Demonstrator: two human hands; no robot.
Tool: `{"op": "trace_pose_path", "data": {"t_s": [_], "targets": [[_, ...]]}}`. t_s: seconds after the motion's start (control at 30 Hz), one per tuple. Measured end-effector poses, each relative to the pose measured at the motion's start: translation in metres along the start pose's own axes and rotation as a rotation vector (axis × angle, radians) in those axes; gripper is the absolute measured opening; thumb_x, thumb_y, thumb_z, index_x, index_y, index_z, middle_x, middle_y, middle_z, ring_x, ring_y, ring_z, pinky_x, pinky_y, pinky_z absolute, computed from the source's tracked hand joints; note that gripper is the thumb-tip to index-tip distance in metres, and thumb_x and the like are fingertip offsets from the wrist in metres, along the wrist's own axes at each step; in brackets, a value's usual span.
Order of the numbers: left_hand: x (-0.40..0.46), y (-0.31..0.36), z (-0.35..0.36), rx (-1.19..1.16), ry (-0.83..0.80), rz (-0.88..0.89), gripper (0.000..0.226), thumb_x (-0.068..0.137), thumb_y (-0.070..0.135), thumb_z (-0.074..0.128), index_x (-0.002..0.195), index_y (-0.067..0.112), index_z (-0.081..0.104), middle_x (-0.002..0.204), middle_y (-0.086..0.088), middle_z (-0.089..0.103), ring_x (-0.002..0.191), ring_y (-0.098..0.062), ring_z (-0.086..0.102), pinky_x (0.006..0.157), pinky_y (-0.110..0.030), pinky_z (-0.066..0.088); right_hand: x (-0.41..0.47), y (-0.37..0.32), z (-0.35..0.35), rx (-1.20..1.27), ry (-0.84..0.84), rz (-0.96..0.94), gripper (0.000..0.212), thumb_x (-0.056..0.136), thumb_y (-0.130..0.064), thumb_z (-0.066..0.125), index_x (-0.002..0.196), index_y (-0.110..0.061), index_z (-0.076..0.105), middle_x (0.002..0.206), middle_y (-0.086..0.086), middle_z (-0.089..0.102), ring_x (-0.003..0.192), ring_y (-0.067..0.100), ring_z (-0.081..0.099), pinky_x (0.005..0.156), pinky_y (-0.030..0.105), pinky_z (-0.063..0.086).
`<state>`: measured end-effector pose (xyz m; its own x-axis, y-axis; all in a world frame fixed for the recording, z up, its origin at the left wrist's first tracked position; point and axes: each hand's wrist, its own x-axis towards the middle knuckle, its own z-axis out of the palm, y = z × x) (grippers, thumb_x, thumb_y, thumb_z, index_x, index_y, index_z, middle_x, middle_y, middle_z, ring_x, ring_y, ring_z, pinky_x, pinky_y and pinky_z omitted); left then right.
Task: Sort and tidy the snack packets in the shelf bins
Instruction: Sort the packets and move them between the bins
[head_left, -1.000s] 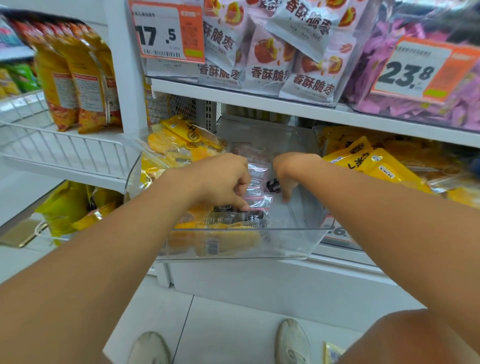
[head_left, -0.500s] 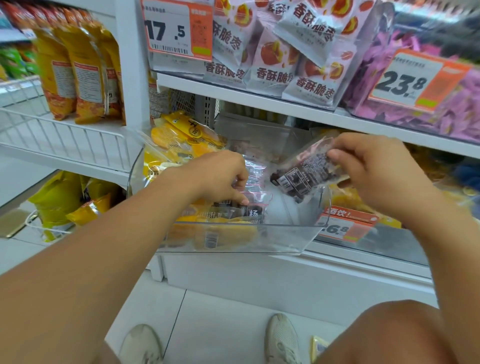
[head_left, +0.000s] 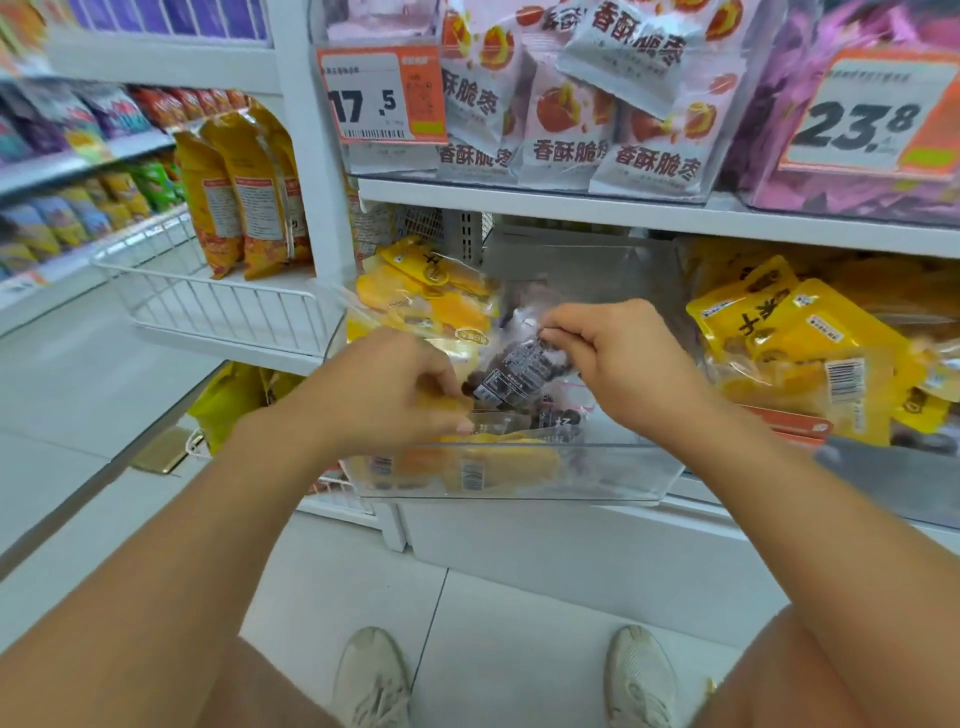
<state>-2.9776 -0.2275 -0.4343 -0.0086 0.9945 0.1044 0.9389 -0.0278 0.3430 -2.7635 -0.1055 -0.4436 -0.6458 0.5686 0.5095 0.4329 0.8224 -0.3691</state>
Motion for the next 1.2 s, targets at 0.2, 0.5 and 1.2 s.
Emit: {"op": "trace_pose_path", "data": {"t_s": [0.2, 0.5, 1.2], "targets": [[0.002, -0.007, 0.014, -0.031, -0.084, -0.036, 0.004, 0.086, 0.026, 0.077, 0.083, 0.025, 0.079, 0.067, 0.019, 0.063, 0.067, 0.004, 0.057, 0.059, -0.013, 0.037, 0.009, -0.023, 0.017, -0.040, -0.138, -0.050, 0.017, 0.098, -0.025, 0.060, 0.095, -0.016, 0.074, 0.078, 0.003, 0.070, 0.075, 0.023, 0.061, 0.072, 0.040, 0.051], [-0.006, -0.004, -0.002, -0.077, 0.147, 0.078, 0.013, 0.099, 0.019, 0.057, 0.087, 0.024, 0.059, 0.078, 0.013, 0.058, 0.074, -0.004, 0.054, 0.063, -0.025, 0.038, 0.016, -0.013, 0.013, 0.049, -0.212, 0.028, 0.016, 0.096, -0.024, 0.064, 0.093, -0.015, 0.077, 0.075, 0.001, 0.070, 0.068, 0.010, 0.060, 0.071, 0.028, 0.050], [0.022, -0.015, 0.003, -0.292, 0.680, -0.128, 0.010, 0.103, 0.019, 0.051, 0.095, 0.016, 0.057, 0.074, 0.005, 0.058, 0.064, -0.003, 0.050, 0.055, -0.010, 0.037, 0.011, -0.021, 0.020, 0.403, -0.460, 0.330, 0.026, 0.083, -0.013, 0.079, 0.105, -0.003, 0.068, 0.081, -0.012, 0.062, 0.050, 0.007, 0.065, 0.052, 0.023, 0.053]]}}
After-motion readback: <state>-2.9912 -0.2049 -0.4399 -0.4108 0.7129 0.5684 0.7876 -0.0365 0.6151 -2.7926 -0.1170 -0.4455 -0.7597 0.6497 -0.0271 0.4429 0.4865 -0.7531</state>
